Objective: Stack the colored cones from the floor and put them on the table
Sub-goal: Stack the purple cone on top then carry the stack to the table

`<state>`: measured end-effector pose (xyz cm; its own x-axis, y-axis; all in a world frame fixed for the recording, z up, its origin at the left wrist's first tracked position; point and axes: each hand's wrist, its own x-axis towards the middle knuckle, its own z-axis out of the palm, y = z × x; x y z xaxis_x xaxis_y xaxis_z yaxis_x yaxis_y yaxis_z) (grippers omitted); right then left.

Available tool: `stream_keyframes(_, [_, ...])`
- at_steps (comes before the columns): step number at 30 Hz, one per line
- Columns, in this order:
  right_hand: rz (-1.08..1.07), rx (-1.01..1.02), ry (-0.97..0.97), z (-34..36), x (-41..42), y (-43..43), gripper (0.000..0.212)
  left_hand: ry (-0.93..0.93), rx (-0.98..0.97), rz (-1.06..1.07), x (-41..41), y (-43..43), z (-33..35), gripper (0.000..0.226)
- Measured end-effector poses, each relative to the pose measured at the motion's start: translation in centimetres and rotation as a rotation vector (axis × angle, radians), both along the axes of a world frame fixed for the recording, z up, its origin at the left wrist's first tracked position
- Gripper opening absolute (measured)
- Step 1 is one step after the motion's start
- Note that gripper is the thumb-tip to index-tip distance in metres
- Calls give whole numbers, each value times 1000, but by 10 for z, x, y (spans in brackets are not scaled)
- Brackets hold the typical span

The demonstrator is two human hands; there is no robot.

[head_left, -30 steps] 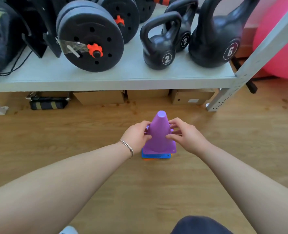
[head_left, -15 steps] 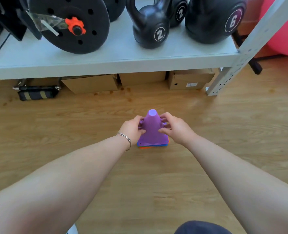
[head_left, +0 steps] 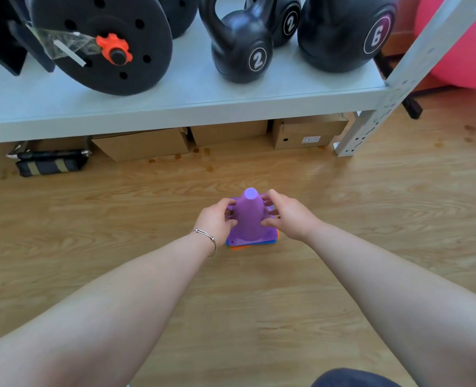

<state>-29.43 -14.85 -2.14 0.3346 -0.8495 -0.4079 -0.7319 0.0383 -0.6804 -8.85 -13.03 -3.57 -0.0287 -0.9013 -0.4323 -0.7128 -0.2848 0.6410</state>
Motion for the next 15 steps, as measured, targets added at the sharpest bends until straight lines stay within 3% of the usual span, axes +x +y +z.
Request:
stream_keyframes(4, [10,53,105,1,-4,-10,45,5,14,85,6,-2,-6,42])
stream_keyframes(7, [-51,99,307,-3,-2,-14,44,-6,78,186,6,-2,-13,44])
stream_keyframes(10, [-140,272,448,-9,3,-18,36,-29,175,193,2,-2,-20,50])
stream_keyframes(15, [-592,463,184,-33,12,-13,32,4,281,235,-1,-1,-27,50])
